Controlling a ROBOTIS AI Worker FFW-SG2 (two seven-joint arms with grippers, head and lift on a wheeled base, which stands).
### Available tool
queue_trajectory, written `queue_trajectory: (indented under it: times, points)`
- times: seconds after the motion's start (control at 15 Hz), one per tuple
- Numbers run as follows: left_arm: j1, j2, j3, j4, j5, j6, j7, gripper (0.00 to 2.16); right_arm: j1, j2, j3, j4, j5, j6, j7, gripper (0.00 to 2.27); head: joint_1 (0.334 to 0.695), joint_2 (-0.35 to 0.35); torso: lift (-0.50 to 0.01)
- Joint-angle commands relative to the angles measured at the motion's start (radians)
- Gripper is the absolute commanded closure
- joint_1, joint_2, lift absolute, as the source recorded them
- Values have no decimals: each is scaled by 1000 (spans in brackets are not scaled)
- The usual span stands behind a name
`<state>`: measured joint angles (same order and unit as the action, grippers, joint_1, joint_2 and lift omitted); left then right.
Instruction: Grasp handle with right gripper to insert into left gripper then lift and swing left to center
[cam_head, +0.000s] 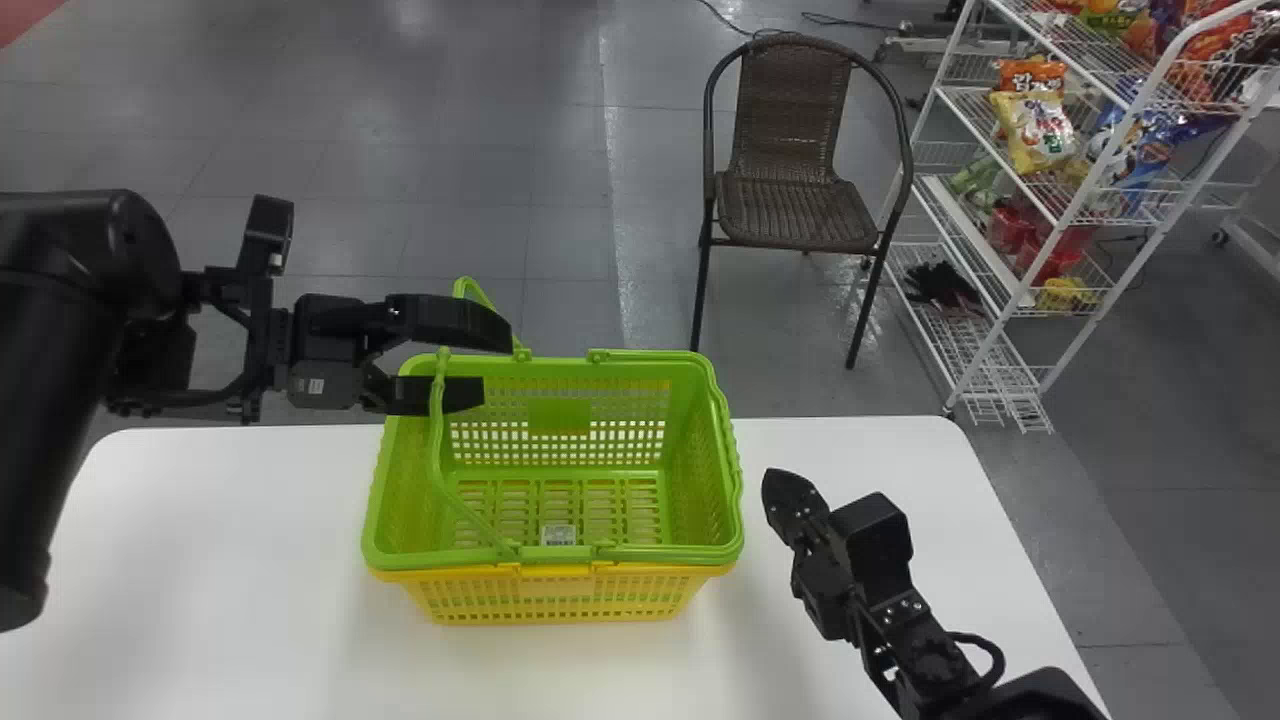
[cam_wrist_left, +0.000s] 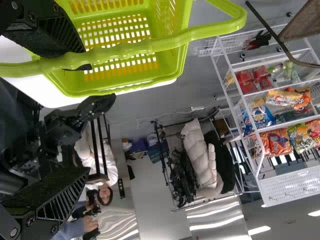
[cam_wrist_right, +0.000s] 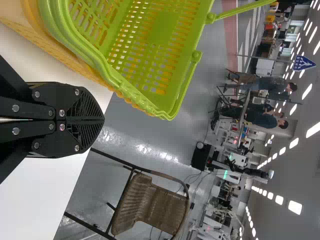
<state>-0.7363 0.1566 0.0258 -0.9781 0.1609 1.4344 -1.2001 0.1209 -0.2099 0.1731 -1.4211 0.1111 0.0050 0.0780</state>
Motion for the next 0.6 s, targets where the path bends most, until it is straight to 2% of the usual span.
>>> queue_trajectory:
  times: [0.0,0.53]
  points:
    - [0,-8,-1,-2,0,1,1,100,-13,1,12,13,1,4,-4,2128,695,-101,0]
    - [1,-16,0,2,9,-5,1,100,-52,1,45,42,2,16,-20,2128,695,-99,0]
